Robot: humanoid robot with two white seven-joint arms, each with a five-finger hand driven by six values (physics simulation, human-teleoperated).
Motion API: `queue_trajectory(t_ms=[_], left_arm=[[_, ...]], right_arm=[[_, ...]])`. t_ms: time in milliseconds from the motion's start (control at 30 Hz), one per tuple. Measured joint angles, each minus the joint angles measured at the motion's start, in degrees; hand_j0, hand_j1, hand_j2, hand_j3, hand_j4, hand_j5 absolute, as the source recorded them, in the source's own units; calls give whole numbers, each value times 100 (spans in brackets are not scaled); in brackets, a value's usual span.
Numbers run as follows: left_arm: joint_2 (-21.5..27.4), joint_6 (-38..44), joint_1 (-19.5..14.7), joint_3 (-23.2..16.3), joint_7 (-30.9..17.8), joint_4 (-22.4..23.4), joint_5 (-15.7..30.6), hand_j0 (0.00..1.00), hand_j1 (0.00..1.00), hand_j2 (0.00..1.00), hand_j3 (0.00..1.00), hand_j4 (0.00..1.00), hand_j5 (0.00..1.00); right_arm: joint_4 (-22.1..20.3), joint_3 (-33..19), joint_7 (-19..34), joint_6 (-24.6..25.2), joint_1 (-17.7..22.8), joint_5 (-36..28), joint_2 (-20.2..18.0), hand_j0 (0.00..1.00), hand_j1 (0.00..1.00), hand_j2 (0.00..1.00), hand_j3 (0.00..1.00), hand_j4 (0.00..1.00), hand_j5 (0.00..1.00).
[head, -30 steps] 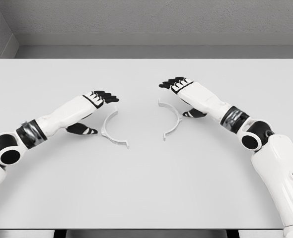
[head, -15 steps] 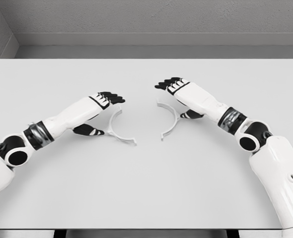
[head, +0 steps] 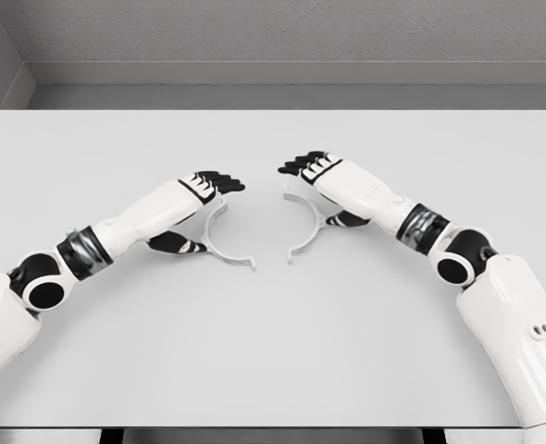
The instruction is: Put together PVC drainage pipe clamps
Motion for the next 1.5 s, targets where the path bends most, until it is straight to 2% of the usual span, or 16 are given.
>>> queue_trajectory(t_ms=[467,633,767,900,1100,1133,1267,1500], left_arm=[[16,0,-62,57,0,20,51,100,100,100,100,100,100],[140,0,-149,82,0,140,65,100,100,100,100,100,100],[146,0,-184,56,0,247,55,100,100,100,100,100,100],[107,0,-150,17,0,247,28,100,100,100,100,100,100],[99,0,-114,2,0,203,30,100,100,100,100,100,100],[97,0,-114,1,0,198,30,100,100,100,100,100,100],[93,0,-114,-24,0,186,30,100,100,100,100,100,100],[91,0,-97,-58,0,139,19,100,100,100,100,100,100]], right_arm=[[-15,154,4,0,-26,9,267,100,100,100,100,100,100],[-3,65,-6,-1,-114,-12,150,100,100,100,100,100,100],[-94,-398,-10,-1,44,-53,-70,100,100,100,100,100,100],[-779,-1407,-29,-4,861,-288,-196,100,100,100,100,100,100],[-1432,-2577,-8,0,1335,-854,-285,100,100,100,100,100,100],[-1470,-2695,-5,1,1520,-919,-320,100,100,100,100,100,100],[-1529,-2918,2,0,1837,-1024,-520,100,100,100,100,100,100],[-1464,-3142,3,0,1907,-1077,-813,100,100,100,100,100,100]])
